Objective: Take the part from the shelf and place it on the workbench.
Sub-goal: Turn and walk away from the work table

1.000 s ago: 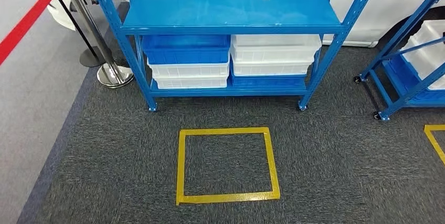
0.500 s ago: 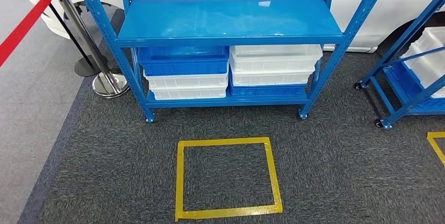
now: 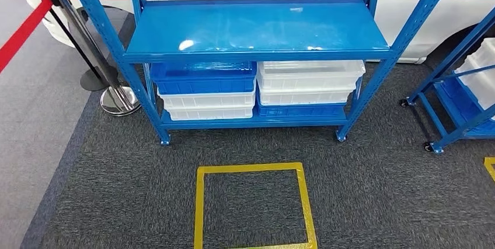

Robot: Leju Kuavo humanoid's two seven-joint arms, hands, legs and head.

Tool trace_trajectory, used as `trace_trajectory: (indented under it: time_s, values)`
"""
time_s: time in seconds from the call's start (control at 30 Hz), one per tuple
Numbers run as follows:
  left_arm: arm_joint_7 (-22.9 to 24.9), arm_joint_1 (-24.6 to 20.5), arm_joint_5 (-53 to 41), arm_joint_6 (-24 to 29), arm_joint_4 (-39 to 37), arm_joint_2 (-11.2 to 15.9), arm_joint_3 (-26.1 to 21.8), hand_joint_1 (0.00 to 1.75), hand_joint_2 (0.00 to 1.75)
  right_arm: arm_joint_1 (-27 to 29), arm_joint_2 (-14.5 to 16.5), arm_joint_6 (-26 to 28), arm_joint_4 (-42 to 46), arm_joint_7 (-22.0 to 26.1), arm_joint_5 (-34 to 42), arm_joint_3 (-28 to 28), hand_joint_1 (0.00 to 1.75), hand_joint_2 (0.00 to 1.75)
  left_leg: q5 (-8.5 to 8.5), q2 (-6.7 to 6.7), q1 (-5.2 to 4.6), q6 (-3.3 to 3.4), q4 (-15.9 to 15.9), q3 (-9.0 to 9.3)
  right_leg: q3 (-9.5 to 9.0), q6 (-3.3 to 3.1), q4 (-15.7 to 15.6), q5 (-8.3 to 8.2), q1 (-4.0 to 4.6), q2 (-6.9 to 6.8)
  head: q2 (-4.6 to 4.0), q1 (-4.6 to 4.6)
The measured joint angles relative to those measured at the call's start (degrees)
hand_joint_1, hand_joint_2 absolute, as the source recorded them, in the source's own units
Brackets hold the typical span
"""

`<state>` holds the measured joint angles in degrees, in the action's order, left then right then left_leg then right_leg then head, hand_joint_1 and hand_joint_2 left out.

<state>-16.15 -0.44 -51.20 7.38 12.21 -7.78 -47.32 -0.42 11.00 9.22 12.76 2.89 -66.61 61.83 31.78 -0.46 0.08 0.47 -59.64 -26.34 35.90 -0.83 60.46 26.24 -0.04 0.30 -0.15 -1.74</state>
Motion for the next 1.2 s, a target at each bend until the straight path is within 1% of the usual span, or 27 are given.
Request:
trace_trajectory:
  time_s: [0.03, 0.07, 0.1, 0.13, 0.2, 0.23, 0.27, 0.3, 0.4, 0.43, 0.47, 0.53, 0.57, 0.6, 0.67, 0.7, 0.73, 0.77, 0.8, 0.83, 0.87, 0.93, 0.97, 1.03, 1.07, 1.13, 1.2]
  values:
    - [0.01, -0.01, -0.01, 0.01, 0.01, 0.02, -0.02, 0.00, 0.00, 0.02, 0.06, 0.02, 0.00, -0.02, -0.09, 0.00, 0.00, 0.00, -0.22, 0.03, 0.01, -0.29, -1.04, 0.04, -0.74, -0.30, -0.43, -0.11, -0.15, 0.02, 0.00, 0.01]
    - [0.01, -0.04, -0.01, 0.02, 0.01, 0.04, -0.04, 0.00, 0.00, 0.04, 0.11, 0.04, 0.00, -0.04, -0.16, 0.00, 0.00, 0.00, -0.31, 0.06, 0.04, -0.55, -2.89, -0.82, -1.54, -0.60, -0.77, 0.02, -0.28, 0.00, 0.00, -0.01]
    - [0.01, -0.08, -0.02, 0.02, 0.01, 0.06, -0.05, 0.00, 0.00, 0.00, 0.17, 0.05, 0.00, -0.05, -0.19, 0.00, 0.00, 0.00, 0.09, 0.09, 0.12, -0.77, -5.69, -2.37, -2.28, -0.88, -1.07, 0.22, -0.38, -0.01, 0.00, 0.00]
    - [0.01, -0.11, -0.03, 0.01, 0.01, 0.05, -0.07, 0.00, 0.00, -0.02, 0.17, 0.04, 0.00, -0.07, -0.20, 0.00, 0.00, 0.00, 1.03, 0.11, 0.20, -1.01, -8.99, -4.45, -2.83, -1.11, -1.25, 0.60, -0.37, -0.03, 0.00, 0.01]
    - [0.01, -0.04, -0.07, -0.01, 0.01, 0.05, -0.08, 0.00, 0.00, -0.10, 0.17, -0.01, 0.00, -0.07, -0.20, 0.00, 0.00, 0.00, 4.50, 0.12, 0.33, -1.44, -14.21, -8.82, -3.87, -1.32, -1.36, 1.58, -0.33, 0.08, 0.00, 0.02]
    - [0.02, 0.06, -0.08, -0.02, 0.01, 0.05, -0.09, 0.00, 0.00, -0.08, 0.17, -0.04, 0.00, -0.07, -0.20, 0.00, 0.00, 0.00, 5.93, 0.12, 0.37, -1.54, -14.97, -10.24, -4.54, -1.32, -1.36, 2.16, -0.32, 0.19, 0.00, 0.00]
    - [0.02, 0.16, -0.08, -0.02, 0.01, 0.06, -0.09, 0.00, 0.00, -0.02, 0.18, -0.05, 0.00, -0.08, -0.21, 0.00, 0.00, 0.00, 6.28, 0.13, 0.40, -1.54, -14.24, -11.00, -5.33, -1.26, -1.36, 2.79, -0.31, 0.29, 0.00, 0.01]
    - [0.02, 0.24, -0.08, -0.01, 0.01, 0.07, -0.10, 0.00, 0.00, 0.03, 0.19, -0.06, 0.00, -0.08, -0.22, 0.00, 0.00, 0.00, 5.09, 0.13, 0.42, -1.39, -12.06, -11.12, -6.19, -1.17, -1.36, 3.44, -0.30, 0.37, 0.00, 0.01]
    - [0.03, 0.52, -0.11, -0.01, 0.01, 0.10, -0.18, 0.00, 0.00, 0.10, 0.23, -0.07, -0.01, -0.11, -0.28, 0.00, 0.00, 0.00, -3.77, 0.11, 0.18, -0.54, -3.48, -10.42, -8.11, -0.58, -1.15, 5.43, -0.16, 0.52, 0.00, 0.02]
    - [0.04, 0.58, -0.15, -0.02, 0.01, 0.10, -0.20, 0.00, 0.00, 0.05, 0.25, -0.08, -0.02, -0.14, -0.30, 0.00, 0.00, 0.00, -5.60, 0.10, 0.03, -0.24, -2.12, -10.17, -8.47, -0.25, -1.19, 5.99, -0.12, 0.62, 0.00, 0.02]
    - [0.07, 0.59, -0.19, -0.01, 0.01, 0.11, -0.21, 0.00, 0.00, -0.05, 0.26, -0.08, -0.02, -0.16, -0.34, 0.00, 0.00, 0.00, -6.11, 0.10, -0.10, 0.08, -1.54, -9.93, -8.95, 0.15, -1.02, 6.21, -0.06, 0.71, 0.00, 0.01]
    - [0.06, 0.40, -0.33, -0.02, 0.01, 0.10, -0.22, 0.00, 0.00, -0.20, 0.26, -0.08, -0.01, -0.21, -0.52, 0.00, 0.00, 0.00, -5.92, 0.05, -0.04, 0.89, -0.85, -8.61, -9.53, 0.88, -0.31, 6.13, -0.16, 0.67, 0.00, 0.01]
    - [0.05, 0.30, -0.42, -0.04, 0.01, 0.10, -0.23, 0.00, 0.00, -0.29, 0.26, -0.08, 0.00, -0.24, -0.65, 0.00, 0.00, 0.00, -5.81, 0.03, 0.09, 1.29, -0.38, -7.95, -9.11, 1.19, 1.22, 5.95, -0.20, 0.56, 0.00, 0.02]
    - [0.03, 0.19, -0.53, -0.05, 0.01, 0.10, -0.25, 0.00, 0.00, -0.42, 0.26, -0.08, 0.00, -0.25, -0.77, 0.00, 0.00, 0.00, -5.68, 0.02, 0.20, 1.60, -0.03, -7.30, -7.90, 1.40, 3.44, 6.22, -0.27, 0.44, 0.00, 0.02]
    - [0.02, 0.09, -0.75, -0.07, 0.01, 0.11, -0.36, 0.00, 0.00, -0.59, 0.27, -0.08, 0.00, -0.26, -0.99, -0.01, 0.00, 0.00, -5.15, 0.11, 0.34, 1.97, 0.33, -6.44, -3.62, 1.77, 9.62, 8.26, -0.48, 0.29, 0.00, 0.02]
    - [0.02, 0.09, -0.84, -0.06, 0.01, 0.11, -0.47, 0.00, 0.00, -0.58, 0.27, -0.08, 0.00, -0.28, -1.07, -0.01, 0.00, 0.00, -4.71, 0.12, 0.36, 2.03, 0.37, -5.98, -1.36, 1.97, 12.19, 9.85, -0.63, 0.24, 0.00, 0.01]
    - [0.02, 0.10, -0.90, -0.06, 0.01, 0.11, -0.61, 0.00, 0.00, -0.51, 0.27, -0.08, 0.00, -0.30, -1.13, -0.01, 0.00, 0.00, -4.16, 0.10, 0.39, 1.99, 0.38, -5.39, 0.45, 2.19, 13.62, 11.11, -0.78, 0.17, 0.00, 0.02]
    - [0.02, 0.13, -0.92, -0.06, 0.01, 0.11, -0.73, 0.00, 0.00, -0.39, 0.26, -0.07, 0.00, -0.31, -1.16, 0.00, 0.00, 0.00, -3.56, 0.05, 0.43, 1.89, 0.38, -4.66, 1.49, 2.38, 13.46, 11.41, -0.90, 0.10, 0.00, 0.02]
    - [0.02, 0.19, -0.94, -0.06, 0.01, 0.10, -0.84, 0.00, 0.00, -0.26, 0.26, -0.07, 0.00, -0.32, -1.19, 0.00, 0.00, 0.00, -2.88, 0.00, 0.50, 1.72, 0.38, -3.77, 1.90, 2.47, 11.84, 10.52, -0.99, 0.02, 0.00, 0.02]
    - [0.02, 0.25, -0.96, -0.07, 0.01, 0.08, -0.92, 0.00, 0.00, -0.14, 0.26, -0.08, 0.00, -0.32, -1.20, 0.00, 0.00, 0.00, -2.20, -0.02, 0.57, 1.51, 0.40, -2.96, 1.68, 2.42, 8.92, 8.08, -1.03, -0.06, 0.00, 0.03]
    - [0.02, 0.28, -0.99, -0.08, 0.01, 0.06, -0.98, 0.00, 0.00, -0.01, 0.26, -0.08, 0.00, -0.32, -1.22, 0.01, 0.00, 0.00, -1.52, -0.01, 0.57, 1.24, 0.35, -2.17, 1.37, 2.24, 5.61, 4.74, -1.00, -0.18, 0.00, 0.03]
    - [0.02, 0.19, -1.10, -0.09, 0.01, -0.01, -1.06, 0.00, 0.00, 0.07, 0.26, -0.08, 0.00, -0.32, -1.29, 0.01, 0.00, 0.00, -0.27, -0.02, 0.45, 0.51, 0.52, -1.16, 0.82, 1.64, 1.40, 0.67, -0.78, -0.38, 0.00, 0.03]
    - [0.02, 0.11, -1.17, -0.08, 0.01, -0.03, -1.09, 0.00, 0.00, 0.05, 0.26, -0.08, 0.00, -0.32, -1.34, 0.01, 0.00, 0.00, 0.01, -0.03, 0.37, 0.10, 0.42, -0.65, 0.66, 1.26, 0.65, 0.06, -0.70, -0.39, 0.00, 0.03]
    - [0.02, -0.05, -1.39, -0.08, 0.01, -0.04, -1.13, 0.00, 0.00, -0.03, 0.26, -0.08, 0.00, -0.32, -1.43, 0.02, 0.00, 0.00, 0.06, 0.02, 0.35, -0.61, -0.12, 0.06, -0.42, 0.46, 0.18, 0.34, -0.74, -0.26, 0.00, 0.01]
    - [0.02, -0.07, -1.49, -0.08, 0.01, -0.04, -1.15, 0.00, 0.00, 0.00, 0.26, -0.07, 0.00, -0.32, -1.46, 0.02, 0.00, 0.00, -0.06, 0.07, 0.39, -0.81, -1.47, -0.11, -1.08, 0.08, -0.13, 0.52, -0.82, -0.22, 0.00, 0.01]
    - [0.03, -0.17, -1.71, -0.08, 0.01, -0.04, -1.18, 0.00, 0.00, -0.05, 0.26, -0.08, 0.00, -0.32, -1.56, 0.03, 0.00, 0.00, 1.37, 0.14, 0.55, -1.08, -6.29, -2.53, -2.32, -0.61, -0.48, 1.04, -0.82, -0.22, 0.00, 0.00]
    - [0.06, -0.21, -2.01, -0.01, 0.01, -0.04, -1.26, 0.00, 0.00, -0.14, 0.26, -0.08, 0.00, -0.32, -1.73, 0.05, 0.00, 0.00, 4.67, 0.15, 0.58, -1.32, -12.45, -6.60, -3.18, -1.02, -0.54, 1.79, -0.62, -0.19, 0.00, 0.01]
